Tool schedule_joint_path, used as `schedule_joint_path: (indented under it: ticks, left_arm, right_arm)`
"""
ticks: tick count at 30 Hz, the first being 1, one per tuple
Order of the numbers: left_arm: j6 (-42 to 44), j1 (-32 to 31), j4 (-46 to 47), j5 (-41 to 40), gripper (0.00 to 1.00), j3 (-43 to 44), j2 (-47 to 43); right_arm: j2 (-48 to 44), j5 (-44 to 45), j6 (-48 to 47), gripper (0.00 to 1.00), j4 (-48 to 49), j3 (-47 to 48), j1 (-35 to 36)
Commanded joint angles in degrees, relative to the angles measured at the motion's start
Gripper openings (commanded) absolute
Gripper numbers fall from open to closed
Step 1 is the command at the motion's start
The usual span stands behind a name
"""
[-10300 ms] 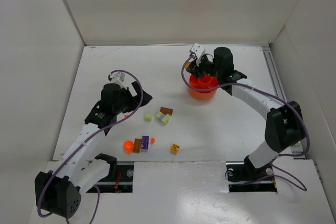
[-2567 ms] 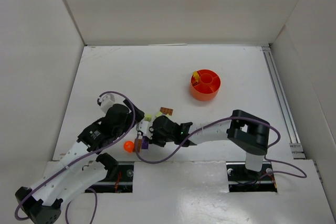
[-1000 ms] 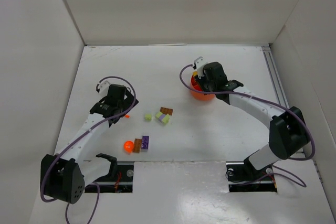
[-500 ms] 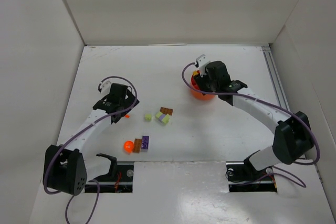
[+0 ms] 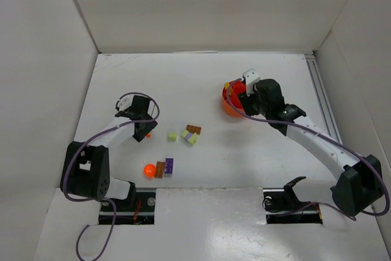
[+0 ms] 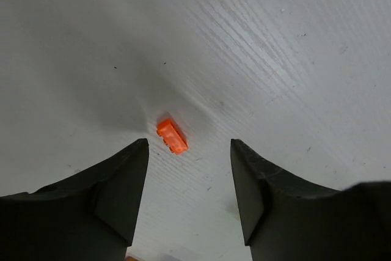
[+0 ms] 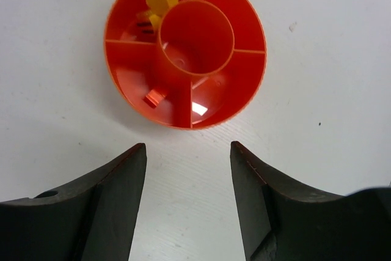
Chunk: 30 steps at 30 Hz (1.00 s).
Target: Sort the legos into containers by color
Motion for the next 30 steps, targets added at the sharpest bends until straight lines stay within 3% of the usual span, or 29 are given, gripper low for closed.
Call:
schedule_joint_path:
  ticks: [1, 19, 30]
  left_arm:
    - [-3.0, 0.8, -0.4, -0.6, 0.5, 2.5, 1.0]
    - [-5.3, 1.8, -1.4, -0.1, 0.3, 1.9, 5.7]
    - [-4.3, 1.8, -2.5, -0.7, 0.08, 1.9, 6.2]
  right_arm:
    - [-2.1, -0.2, 1.3, 0.62, -1.2, -1.4, -1.8]
    - [-4.8, -0.8, 1.3, 0.62, -1.7, -3.6, -6.5]
    - [-7.2, -1.3, 1.3, 0.64, -1.7, -4.7, -8.2]
